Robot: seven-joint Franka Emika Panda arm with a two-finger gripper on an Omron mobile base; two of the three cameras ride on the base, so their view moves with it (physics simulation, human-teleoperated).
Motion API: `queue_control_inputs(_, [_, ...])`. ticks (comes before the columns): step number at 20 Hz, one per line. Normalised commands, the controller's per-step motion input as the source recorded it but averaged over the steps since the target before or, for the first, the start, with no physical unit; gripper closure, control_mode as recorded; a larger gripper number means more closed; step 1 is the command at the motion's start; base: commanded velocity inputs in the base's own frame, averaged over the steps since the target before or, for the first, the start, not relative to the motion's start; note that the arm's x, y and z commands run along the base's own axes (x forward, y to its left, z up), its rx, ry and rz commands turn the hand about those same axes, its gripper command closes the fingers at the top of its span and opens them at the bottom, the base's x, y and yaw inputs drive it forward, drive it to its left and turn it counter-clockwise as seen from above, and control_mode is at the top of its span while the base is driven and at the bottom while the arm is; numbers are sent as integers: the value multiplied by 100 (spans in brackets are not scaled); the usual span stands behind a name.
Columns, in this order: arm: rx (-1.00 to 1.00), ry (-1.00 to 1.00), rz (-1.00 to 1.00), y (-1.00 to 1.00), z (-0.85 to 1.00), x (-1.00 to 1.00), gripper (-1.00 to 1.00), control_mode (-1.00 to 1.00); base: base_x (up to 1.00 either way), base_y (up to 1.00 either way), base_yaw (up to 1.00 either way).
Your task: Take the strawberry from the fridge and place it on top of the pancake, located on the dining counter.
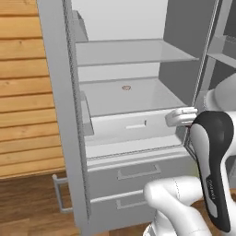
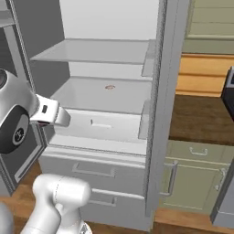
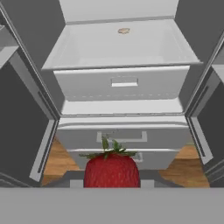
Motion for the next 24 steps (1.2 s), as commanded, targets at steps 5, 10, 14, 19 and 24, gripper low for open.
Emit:
queue_control_inputs(5, [0,0,0,0,0,0,100,100,-35,19,-25])
queue_control_inputs(10, [0,0,0,0,0,0,100,100,-2,41,-38])
queue_control_inputs(14, [0,0,0,0,0,0,100,100,-4,29,-47])
queue_control_inputs(19, [0,0,0,0,0,0,100,100,-30,22,-47])
queue_control_inputs(24, [0,0,0,0,0,0,100,100,-66,11,-42])
